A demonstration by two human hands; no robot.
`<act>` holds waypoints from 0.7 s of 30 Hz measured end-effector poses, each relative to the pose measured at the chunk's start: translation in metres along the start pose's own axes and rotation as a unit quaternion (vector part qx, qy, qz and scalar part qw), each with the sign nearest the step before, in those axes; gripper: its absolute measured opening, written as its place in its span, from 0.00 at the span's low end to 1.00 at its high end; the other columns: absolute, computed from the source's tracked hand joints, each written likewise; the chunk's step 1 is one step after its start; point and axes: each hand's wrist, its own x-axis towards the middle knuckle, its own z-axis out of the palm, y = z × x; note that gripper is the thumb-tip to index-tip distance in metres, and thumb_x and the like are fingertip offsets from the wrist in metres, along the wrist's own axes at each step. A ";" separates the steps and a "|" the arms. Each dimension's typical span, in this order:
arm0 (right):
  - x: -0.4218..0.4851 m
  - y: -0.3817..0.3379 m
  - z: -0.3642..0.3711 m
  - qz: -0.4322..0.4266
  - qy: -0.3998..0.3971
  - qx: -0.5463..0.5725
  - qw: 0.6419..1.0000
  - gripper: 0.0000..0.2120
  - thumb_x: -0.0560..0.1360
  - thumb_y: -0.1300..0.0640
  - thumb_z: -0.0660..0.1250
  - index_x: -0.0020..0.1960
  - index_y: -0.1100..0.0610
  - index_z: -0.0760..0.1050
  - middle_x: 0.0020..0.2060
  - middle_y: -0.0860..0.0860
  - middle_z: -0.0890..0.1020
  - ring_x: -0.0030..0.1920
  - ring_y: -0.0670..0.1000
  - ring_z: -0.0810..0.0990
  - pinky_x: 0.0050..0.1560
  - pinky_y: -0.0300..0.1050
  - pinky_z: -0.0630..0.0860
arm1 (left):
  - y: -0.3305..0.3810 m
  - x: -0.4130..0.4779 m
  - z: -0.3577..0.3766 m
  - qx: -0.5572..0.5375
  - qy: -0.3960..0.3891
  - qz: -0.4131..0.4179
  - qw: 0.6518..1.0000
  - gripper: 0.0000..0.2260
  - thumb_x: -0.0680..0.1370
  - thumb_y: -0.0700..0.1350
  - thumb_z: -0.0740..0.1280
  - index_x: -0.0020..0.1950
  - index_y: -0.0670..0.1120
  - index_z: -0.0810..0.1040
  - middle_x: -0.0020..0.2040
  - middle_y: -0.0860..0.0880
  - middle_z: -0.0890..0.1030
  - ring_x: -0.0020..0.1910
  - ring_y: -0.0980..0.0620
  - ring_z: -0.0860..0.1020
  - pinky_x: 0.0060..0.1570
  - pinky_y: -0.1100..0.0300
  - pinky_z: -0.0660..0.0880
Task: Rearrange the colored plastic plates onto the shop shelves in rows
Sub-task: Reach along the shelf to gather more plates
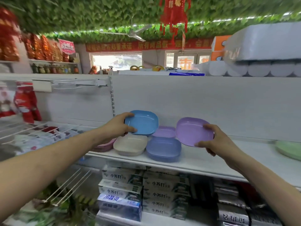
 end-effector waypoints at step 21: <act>0.017 -0.063 0.132 0.032 0.053 -0.016 0.998 0.35 0.71 0.59 0.79 0.73 0.44 0.67 0.57 0.54 0.76 0.35 0.53 0.74 0.33 0.45 0.71 | -0.133 0.024 -0.116 -0.028 -0.026 -0.016 0.999 0.31 0.75 0.42 0.77 0.75 0.53 0.71 0.53 0.43 0.78 0.35 0.51 0.75 0.34 0.61 0.75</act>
